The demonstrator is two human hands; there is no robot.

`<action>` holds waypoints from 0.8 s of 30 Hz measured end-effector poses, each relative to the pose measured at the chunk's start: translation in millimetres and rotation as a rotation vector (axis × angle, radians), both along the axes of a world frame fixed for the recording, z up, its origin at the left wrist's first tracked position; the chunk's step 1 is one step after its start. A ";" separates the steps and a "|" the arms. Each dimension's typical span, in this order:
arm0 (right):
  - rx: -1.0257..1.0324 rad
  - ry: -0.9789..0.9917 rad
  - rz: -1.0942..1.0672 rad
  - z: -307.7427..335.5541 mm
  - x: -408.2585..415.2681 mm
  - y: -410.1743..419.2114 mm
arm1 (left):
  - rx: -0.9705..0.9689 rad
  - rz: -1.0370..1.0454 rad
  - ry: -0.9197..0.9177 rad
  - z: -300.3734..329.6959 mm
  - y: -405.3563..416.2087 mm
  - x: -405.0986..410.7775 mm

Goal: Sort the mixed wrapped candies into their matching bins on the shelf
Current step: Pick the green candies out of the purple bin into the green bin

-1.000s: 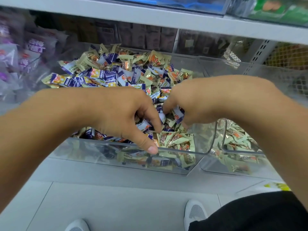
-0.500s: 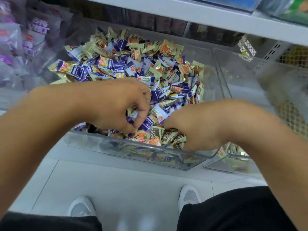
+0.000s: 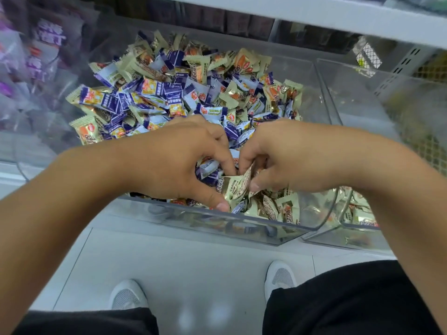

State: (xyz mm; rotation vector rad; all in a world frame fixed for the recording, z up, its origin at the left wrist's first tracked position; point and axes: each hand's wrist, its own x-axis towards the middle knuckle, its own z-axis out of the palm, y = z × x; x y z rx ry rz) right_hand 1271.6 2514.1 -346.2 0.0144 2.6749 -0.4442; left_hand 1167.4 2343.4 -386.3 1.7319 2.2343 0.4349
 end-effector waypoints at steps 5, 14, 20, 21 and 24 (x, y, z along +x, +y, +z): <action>0.040 0.190 -0.068 9.1 -0.1 9.7 | 0.179 0.090 -0.224 5.1 0.5 7.3; -0.051 0.352 -0.256 29.4 7.6 19.0 | 0.390 0.355 -0.595 14.7 12.2 20.3; 0.067 0.281 -0.200 34.8 12.8 11.8 | 0.194 0.238 0.123 13.5 23.3 20.1; 0.146 0.230 -0.134 33.2 13.9 10.0 | 0.144 0.222 0.169 14.3 25.6 19.5; 0.370 0.079 0.003 34.9 16.9 -3.3 | -0.056 0.152 0.299 13.0 38.1 20.5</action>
